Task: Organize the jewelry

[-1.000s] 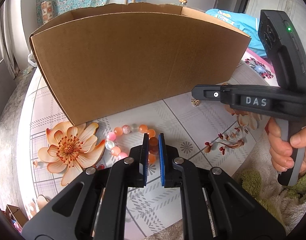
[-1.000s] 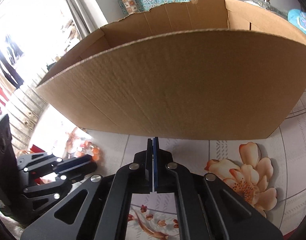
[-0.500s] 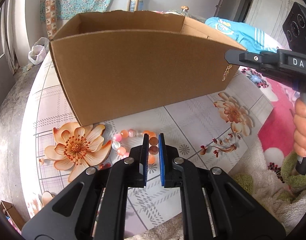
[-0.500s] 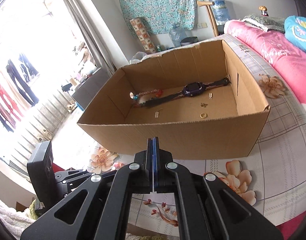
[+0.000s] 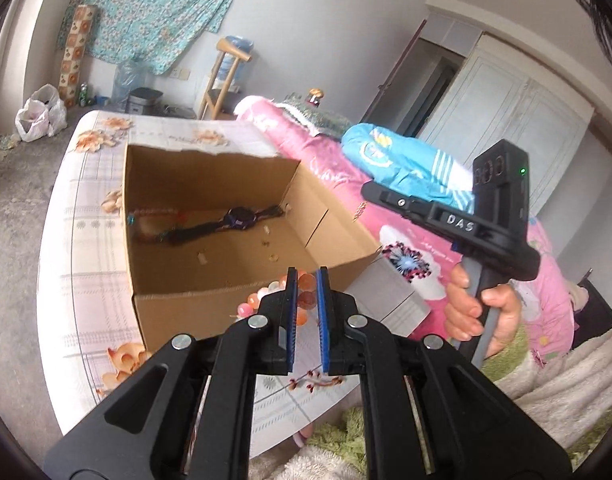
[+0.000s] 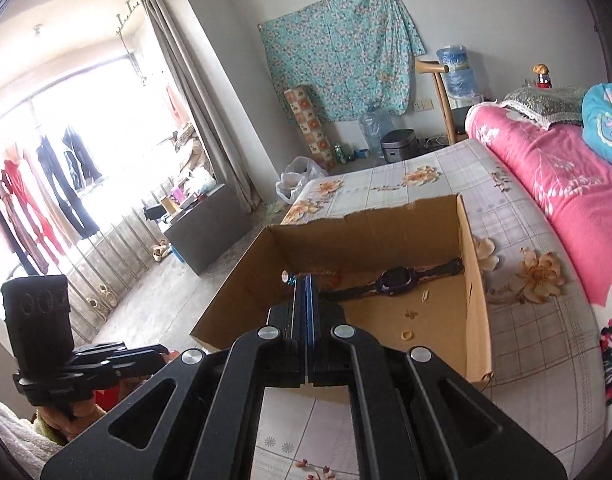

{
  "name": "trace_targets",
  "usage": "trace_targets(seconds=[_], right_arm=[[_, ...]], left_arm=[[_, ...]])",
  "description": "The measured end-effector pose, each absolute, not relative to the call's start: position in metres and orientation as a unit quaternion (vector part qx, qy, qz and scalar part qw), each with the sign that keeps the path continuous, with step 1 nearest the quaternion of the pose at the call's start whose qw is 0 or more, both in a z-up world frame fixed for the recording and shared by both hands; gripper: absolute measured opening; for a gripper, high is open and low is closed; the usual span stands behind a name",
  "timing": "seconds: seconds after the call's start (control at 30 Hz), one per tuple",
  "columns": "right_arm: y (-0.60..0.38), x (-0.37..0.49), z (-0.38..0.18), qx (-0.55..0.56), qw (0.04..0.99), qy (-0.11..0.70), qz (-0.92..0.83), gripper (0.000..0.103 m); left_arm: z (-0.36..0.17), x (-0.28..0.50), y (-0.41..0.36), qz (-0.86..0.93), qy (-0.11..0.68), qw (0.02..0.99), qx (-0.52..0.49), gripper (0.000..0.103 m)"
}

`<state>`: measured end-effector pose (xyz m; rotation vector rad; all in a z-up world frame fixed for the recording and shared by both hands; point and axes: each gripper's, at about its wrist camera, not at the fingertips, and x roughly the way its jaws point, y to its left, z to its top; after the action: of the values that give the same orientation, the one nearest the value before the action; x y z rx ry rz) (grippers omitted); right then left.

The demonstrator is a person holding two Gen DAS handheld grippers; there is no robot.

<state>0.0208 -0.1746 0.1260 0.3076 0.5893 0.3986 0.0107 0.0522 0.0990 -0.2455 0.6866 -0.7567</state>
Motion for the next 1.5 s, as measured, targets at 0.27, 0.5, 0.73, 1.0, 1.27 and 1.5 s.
trace_targets(seconds=[0.27, 0.5, 0.73, 1.0, 1.27, 1.5], right_arm=[[-0.200, 0.040, 0.129, 0.155, 0.931, 0.283, 0.172, 0.000], [-0.209, 0.046, 0.111, 0.156, 0.930, 0.289, 0.164, 0.001], [-0.222, 0.056, 0.097, 0.173, 0.923, 0.301, 0.167, 0.001], [-0.227, 0.074, 0.093, 0.183, 0.912, 0.325, 0.171, 0.000], [-0.194, 0.128, 0.078, 0.187, 0.857, 0.427, 0.221, 0.000], [-0.160, 0.162, 0.055, 0.159, 0.823, 0.498, 0.222, 0.002]], left_arm=[[0.102, 0.075, 0.025, -0.324, 0.365, 0.871, -0.056, 0.008], [0.046, 0.132, 0.010, -0.270, 0.473, 0.838, 0.008, 0.008], [0.016, 0.156, 0.000, -0.226, 0.541, 0.808, 0.055, 0.009], [0.038, 0.154, 0.011, -0.223, 0.502, 0.835, 0.035, 0.018], [0.075, 0.128, 0.045, -0.221, 0.411, 0.884, -0.033, 0.034], [0.079, 0.106, 0.069, -0.196, 0.388, 0.898, -0.068, 0.051]])
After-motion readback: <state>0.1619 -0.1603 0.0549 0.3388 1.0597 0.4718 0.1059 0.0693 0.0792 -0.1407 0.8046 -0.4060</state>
